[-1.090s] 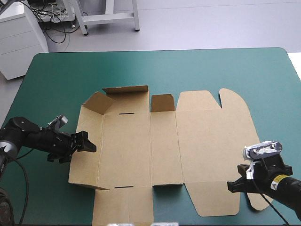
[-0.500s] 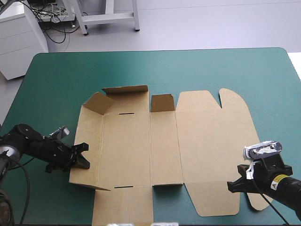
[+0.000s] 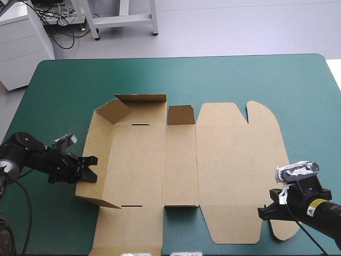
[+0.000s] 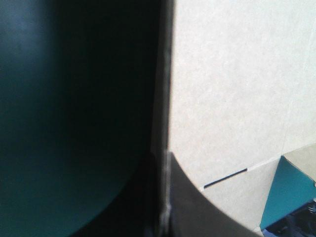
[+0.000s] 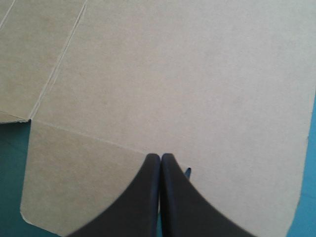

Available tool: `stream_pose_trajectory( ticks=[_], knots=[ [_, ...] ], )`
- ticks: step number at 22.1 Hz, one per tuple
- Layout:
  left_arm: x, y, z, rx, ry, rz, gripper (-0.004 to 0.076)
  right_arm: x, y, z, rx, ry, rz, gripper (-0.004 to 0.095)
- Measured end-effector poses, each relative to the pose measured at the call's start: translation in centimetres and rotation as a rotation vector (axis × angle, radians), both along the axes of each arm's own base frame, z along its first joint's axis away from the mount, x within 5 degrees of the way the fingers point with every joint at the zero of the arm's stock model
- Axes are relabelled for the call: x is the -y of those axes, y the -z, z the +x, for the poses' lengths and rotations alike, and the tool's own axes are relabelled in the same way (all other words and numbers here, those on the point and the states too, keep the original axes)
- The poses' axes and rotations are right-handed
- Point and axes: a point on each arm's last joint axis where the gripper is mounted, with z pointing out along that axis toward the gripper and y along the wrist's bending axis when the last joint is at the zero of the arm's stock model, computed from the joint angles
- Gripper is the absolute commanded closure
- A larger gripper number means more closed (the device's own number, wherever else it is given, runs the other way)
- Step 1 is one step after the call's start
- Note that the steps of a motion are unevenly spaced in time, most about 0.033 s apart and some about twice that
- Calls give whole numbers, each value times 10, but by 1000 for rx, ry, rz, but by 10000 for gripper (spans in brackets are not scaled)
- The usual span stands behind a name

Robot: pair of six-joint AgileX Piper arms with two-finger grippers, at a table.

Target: Fold the box

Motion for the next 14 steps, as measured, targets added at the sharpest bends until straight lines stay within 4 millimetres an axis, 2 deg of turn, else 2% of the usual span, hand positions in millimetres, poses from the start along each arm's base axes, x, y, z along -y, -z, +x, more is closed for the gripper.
stream_pose_trajectory(
  ticks=[4,7,11,14],
  knots=[
    [-7,-21,13,81,47,103,756,0,0,0,-3,0,0,930],
    [-3,-43,28,154,181,286,756,0,0,0,-4,1,3,930],
    [24,-70,55,239,375,552,756,0,0,0,-4,6,9,931],
    [54,-87,79,332,530,709,756,0,0,0,-10,32,32,930]
  ],
)
